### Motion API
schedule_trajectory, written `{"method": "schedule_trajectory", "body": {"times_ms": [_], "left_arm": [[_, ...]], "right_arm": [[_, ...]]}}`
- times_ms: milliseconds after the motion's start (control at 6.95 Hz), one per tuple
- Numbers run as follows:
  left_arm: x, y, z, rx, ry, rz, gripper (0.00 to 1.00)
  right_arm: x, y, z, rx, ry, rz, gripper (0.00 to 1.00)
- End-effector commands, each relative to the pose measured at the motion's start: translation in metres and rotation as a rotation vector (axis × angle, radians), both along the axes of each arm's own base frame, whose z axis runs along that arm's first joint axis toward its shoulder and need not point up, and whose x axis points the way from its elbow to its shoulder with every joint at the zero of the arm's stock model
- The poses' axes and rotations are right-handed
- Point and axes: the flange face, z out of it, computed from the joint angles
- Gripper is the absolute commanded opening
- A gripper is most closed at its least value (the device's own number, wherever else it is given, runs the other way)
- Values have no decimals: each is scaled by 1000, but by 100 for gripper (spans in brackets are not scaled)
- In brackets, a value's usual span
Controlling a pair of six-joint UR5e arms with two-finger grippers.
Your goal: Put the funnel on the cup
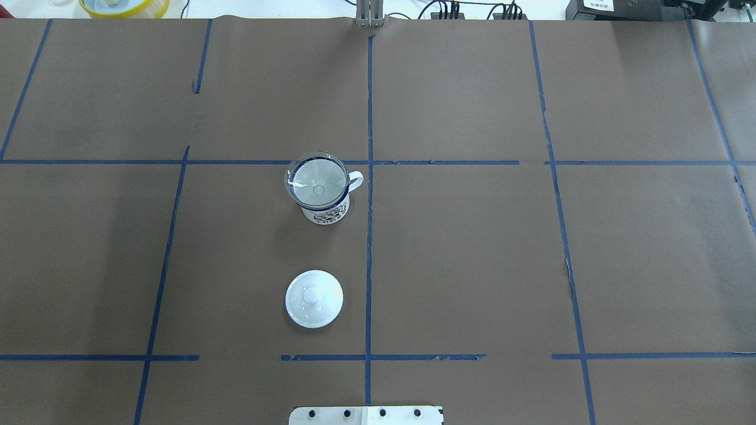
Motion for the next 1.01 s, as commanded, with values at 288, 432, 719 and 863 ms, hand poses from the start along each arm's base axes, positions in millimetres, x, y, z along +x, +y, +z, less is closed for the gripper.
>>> {"method": "schedule_trajectory", "body": {"times_ms": [288, 432, 719, 863], "left_arm": [[0, 12, 1, -8, -2, -4, 100], [0, 13, 3, -11, -3, -3, 100], [0, 13, 3, -12, -3, -4, 100], [0, 13, 2, -10, -3, -4, 100]], "right_arm": [[0, 0, 0, 0, 0, 0, 100], [0, 0, 0, 0, 0, 0, 100], [0, 0, 0, 0, 0, 0, 100], [0, 0, 0, 0, 0, 0, 100]]}}
